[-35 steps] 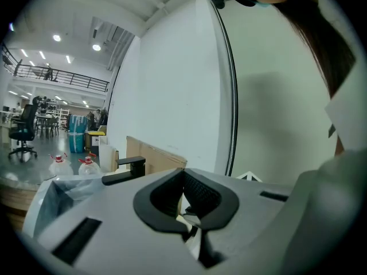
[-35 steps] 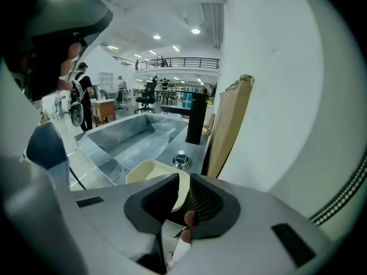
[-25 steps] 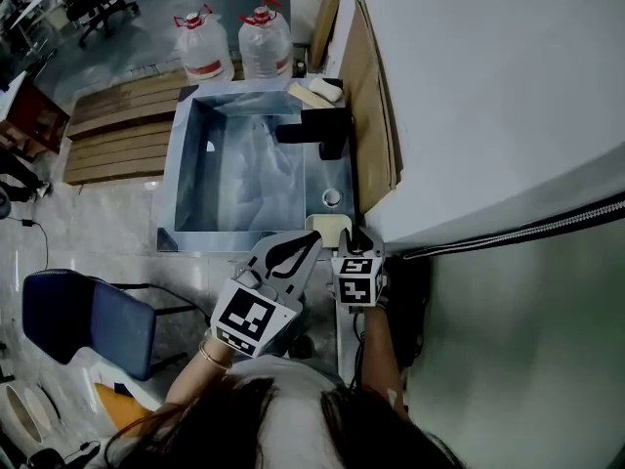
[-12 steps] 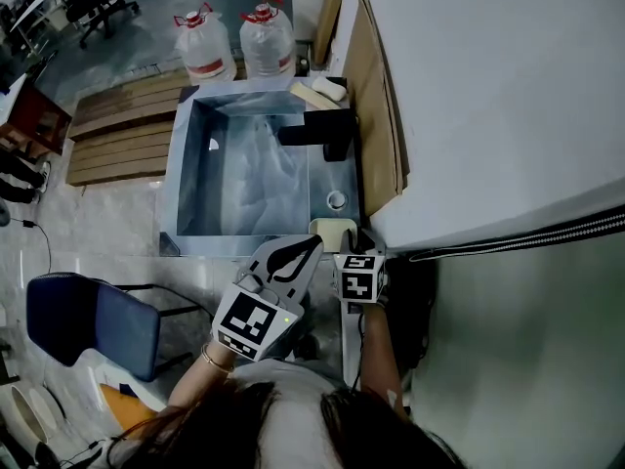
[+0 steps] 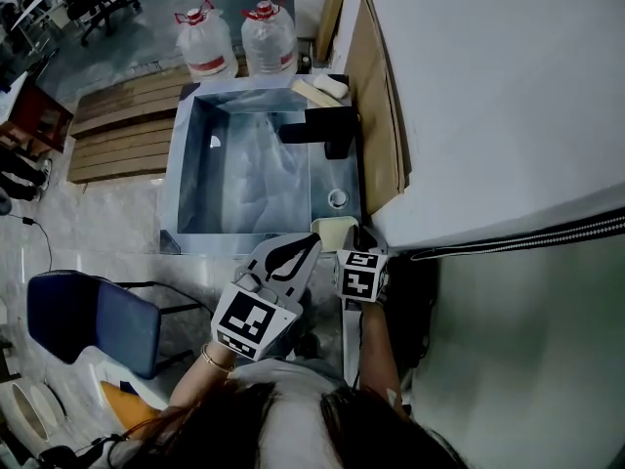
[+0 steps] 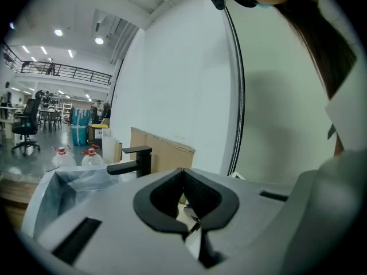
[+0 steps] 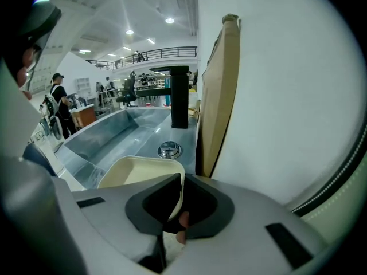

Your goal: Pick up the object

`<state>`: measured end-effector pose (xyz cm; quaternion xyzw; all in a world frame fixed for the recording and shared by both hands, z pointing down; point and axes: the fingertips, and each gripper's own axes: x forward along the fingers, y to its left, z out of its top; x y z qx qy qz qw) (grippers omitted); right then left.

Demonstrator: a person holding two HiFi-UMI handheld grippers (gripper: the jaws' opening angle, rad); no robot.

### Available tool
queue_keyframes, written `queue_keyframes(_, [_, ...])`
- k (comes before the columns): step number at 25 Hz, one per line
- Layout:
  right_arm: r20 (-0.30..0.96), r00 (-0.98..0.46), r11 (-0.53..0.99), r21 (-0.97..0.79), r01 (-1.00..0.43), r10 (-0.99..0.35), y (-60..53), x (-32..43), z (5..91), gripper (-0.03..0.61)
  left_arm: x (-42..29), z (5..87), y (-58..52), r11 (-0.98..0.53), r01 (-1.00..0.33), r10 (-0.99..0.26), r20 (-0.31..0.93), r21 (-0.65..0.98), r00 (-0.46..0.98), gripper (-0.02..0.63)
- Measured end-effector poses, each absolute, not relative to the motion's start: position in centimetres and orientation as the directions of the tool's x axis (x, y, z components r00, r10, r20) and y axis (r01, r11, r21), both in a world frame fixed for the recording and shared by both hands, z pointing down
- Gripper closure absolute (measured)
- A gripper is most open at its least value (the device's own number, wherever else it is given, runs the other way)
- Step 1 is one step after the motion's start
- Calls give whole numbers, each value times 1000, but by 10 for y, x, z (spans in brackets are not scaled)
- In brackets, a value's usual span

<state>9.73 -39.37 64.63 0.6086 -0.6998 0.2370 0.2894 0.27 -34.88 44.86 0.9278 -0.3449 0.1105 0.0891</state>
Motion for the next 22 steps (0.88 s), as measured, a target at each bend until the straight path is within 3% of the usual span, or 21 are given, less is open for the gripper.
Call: queue_keyframes(22, [607,-137,148,-32,-988,-783,-370,95,610,546,1,432,-313,-728,-683,-654,239,57,717,606])
